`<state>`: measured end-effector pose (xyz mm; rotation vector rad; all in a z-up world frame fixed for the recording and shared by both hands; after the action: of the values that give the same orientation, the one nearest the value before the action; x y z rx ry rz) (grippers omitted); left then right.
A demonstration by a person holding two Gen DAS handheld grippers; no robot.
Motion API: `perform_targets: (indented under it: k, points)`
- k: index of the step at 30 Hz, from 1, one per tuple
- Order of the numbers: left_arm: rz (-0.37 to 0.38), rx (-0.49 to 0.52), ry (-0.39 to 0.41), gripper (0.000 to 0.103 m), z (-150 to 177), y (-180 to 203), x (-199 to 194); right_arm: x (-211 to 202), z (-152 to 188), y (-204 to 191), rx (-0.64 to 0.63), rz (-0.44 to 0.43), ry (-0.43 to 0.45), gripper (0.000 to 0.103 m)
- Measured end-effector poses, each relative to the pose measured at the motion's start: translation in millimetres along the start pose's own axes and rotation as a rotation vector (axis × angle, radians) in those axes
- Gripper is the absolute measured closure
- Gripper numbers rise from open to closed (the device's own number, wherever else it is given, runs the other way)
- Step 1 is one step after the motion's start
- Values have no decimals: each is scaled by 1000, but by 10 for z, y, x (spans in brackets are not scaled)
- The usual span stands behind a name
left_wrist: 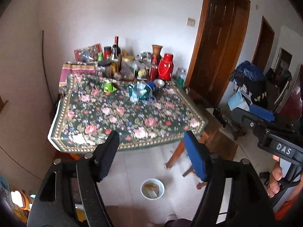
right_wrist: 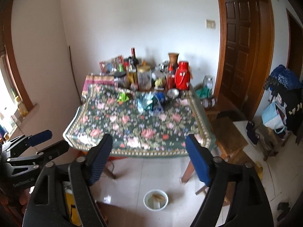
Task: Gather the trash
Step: 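Raise both tools back toward the table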
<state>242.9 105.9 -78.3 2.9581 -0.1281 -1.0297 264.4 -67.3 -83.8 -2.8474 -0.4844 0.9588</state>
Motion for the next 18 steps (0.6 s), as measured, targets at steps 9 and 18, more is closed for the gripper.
perform_targets:
  k: [9,18]
  points:
    - [-29,-5,6,22,-286,-57,338,265,-251,157,7,21,21,13]
    - [-71,-58,-20,22,-799,-61,1078,902,-710,485,2,-24,-18,13]
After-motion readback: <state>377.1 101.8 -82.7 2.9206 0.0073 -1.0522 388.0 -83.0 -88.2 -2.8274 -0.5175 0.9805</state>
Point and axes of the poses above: each gripper's, at about its wrist camera, not at the fingertips, and x roughly the way its jaws point, y to its right, z to its underside, the point moved 7 cm from there along x, roughly the way its jaws point, and after that the axes turned 7 degrees about x, right-handed, at the moved point
